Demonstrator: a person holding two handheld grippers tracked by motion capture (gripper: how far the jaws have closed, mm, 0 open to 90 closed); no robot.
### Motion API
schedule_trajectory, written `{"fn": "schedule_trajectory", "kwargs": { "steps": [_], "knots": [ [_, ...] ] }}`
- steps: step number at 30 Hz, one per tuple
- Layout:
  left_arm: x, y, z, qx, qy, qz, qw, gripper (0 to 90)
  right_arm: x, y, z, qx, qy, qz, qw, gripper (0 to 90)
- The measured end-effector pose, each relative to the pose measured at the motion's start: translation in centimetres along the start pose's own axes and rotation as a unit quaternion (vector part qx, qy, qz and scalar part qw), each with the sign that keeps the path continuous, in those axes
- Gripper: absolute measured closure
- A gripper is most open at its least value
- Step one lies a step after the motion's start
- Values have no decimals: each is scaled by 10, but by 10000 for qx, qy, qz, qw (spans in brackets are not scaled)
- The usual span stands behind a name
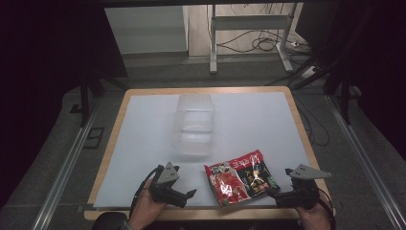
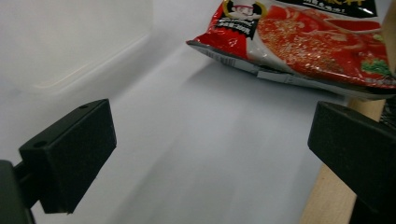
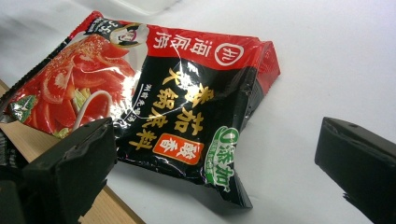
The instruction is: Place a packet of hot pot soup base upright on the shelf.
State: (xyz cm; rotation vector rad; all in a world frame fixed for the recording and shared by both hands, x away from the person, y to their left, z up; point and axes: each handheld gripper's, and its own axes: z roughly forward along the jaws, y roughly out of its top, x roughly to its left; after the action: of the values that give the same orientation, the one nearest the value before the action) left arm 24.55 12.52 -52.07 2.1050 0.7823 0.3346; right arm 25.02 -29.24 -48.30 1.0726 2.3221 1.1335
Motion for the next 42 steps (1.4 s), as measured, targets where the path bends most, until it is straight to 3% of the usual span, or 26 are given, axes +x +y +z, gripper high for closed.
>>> {"fn": "schedule_trajectory", "kwargs": {
  "steps": [3, 8, 18, 22, 25, 26, 27, 28, 30, 34, 42],
  "knots": [
    [-2, 3, -1, -57, -184, -31, 9998, 16, 1, 0, 0, 3, -1, -10, 10000, 0],
    [-9, 9, 0, -27, -227, 24, 9997, 72, 1, 1, 1, 4, -2, -52, 10000, 0],
    [-12, 18, 6, -236, -417, 73, 9988, 273, 0, 1, 1, -33, -59, -13, 10000, 0],
    [-13, 23, 13, -222, -638, 119, 9976, 423, 0, 1, 2, -12, -104, -13, 9999, 0],
    [-15, 25, 16, -236, -706, 149, 9971, 466, 0, 1, 1, -31, -84, 8, 10000, 0],
    [-16, 26, 18, -253, -766, 171, 9966, 543, -1, 1, 1, -41, -76, 10, 10000, 0],
    [-17, 27, 19, -270, -797, 187, 9963, 543, -1, 1, 1, -41, -76, 10, 10000, 0],
    [-18, 28, 21, -291, -828, 200, 9959, 627, -1, 1, 2, -37, -65, 16, 10000, 0],
    [-21, 29, 24, -326, -922, 252, 9949, 672, -1, 1, 2, -31, -67, 7, 10000, 0],
    [-26, 33, 34, -336, -960, 347, 9942, 899, 0, 2, 5, 18, -49, -18, 10000, 0],
    [-29, 38, 51, -347, -960, 417, 9939, 899, -1, 1, 6, 46, 13, -2, 10000, 0]
  ]
}}
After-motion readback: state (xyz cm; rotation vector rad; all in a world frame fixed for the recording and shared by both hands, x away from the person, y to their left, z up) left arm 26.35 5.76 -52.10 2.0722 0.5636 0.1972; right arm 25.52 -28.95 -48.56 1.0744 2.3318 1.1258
